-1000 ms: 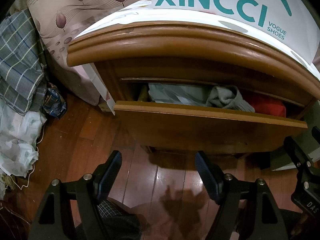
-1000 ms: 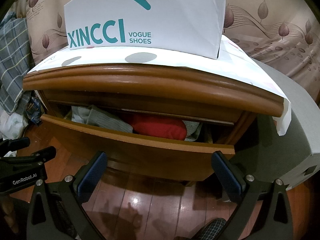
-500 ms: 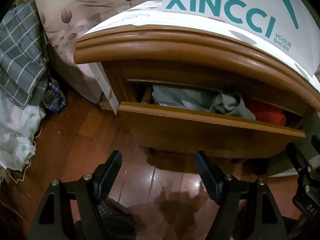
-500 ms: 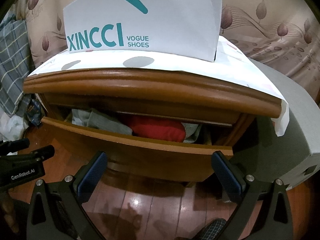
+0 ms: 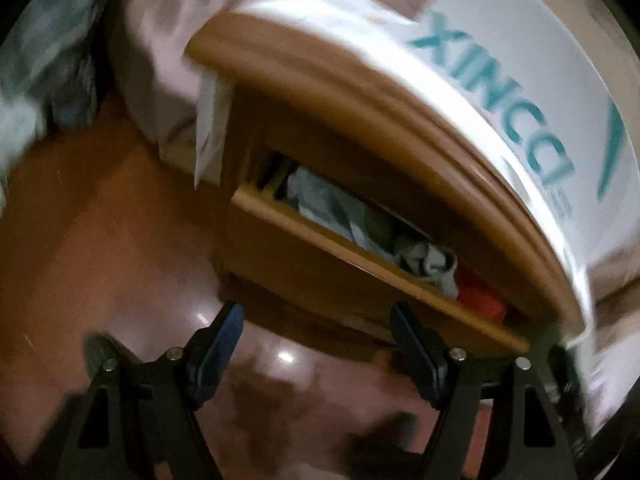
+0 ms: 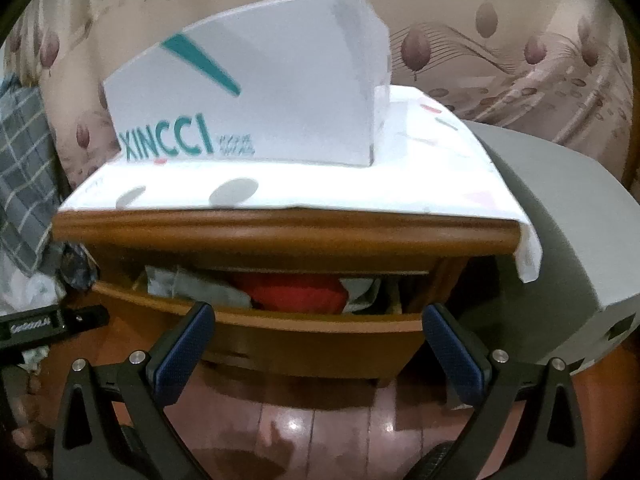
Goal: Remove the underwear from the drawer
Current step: 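Grasp the drawer front with the left tool and pull it open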
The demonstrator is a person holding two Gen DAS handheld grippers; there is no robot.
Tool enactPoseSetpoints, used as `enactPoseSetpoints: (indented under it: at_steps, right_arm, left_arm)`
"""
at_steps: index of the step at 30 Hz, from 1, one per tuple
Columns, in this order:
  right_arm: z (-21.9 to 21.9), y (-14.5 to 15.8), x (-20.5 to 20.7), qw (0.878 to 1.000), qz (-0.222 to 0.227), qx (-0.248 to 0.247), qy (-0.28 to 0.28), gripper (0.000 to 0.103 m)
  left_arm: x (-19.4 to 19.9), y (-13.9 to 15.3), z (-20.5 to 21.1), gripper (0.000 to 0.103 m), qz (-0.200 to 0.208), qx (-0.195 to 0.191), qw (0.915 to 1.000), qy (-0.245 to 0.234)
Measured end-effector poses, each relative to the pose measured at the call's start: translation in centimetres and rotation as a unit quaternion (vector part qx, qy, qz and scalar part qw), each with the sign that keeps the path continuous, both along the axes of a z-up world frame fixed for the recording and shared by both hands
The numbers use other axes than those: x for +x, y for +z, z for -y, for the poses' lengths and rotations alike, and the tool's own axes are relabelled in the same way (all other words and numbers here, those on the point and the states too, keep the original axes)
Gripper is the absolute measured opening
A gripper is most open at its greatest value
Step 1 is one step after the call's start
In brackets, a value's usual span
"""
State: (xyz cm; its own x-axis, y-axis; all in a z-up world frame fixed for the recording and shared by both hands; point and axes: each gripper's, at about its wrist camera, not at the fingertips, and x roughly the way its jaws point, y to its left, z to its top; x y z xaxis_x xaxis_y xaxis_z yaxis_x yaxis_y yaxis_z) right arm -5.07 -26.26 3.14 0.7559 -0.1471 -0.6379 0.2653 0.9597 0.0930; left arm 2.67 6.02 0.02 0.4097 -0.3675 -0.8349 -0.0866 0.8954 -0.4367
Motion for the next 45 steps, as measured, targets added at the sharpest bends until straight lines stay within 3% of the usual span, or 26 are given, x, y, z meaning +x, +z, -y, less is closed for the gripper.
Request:
enactPoseSetpoints:
  at_steps: [3,10,24,33,37,43,45]
  right_arm:
    - [0.6,0.6,-0.2,1.0,0.009,0.003,-0.007,0.103]
    - [2.1,1.9,-0.7,0.999,0.029,0.005,-0.023,0.103]
    - [4.2,2.7,-1.3,0.998,0.04,0.023,-0.046,0.103]
    - [4.7,2.9,-1.4,0.997,0.041,0.019,-0.054,0.103]
    - [4.8,2.8,-1.3,0.997,0.038,0.021,-0.056,0.103]
    - [4.7,2.6,-1.1,0.998,0.033,0.016,-0.054,0.103]
    - [4.7,2.5,-1.1,0.998,0.031,0.014,-0.055,0.103]
  left_arm:
    - [0.7,-1.4,-1.1,0.078,-0.035,-0.06,0.997,0.036]
    - [2.1,-2.1,-1.7,0.08,-0.048,-0.132,0.9873,0.073]
    - [4.4,-6.6,-1.8,0.081,-0.101,-0.187,0.9675,0.137]
    - [5.0,-8.5,-1.7,0.094,-0.117,-0.163,0.965,0.169]
    - [6.1,-9.2,-0.9,0.096,-0.118,-0.144,0.9688,0.164]
    - [7.1,-11.4,-0.5,0.103,-0.145,-0.147,0.9657,0.157]
    - [7.3,-11.3,-0.4,0.103,-0.142,-0.136,0.9697,0.146]
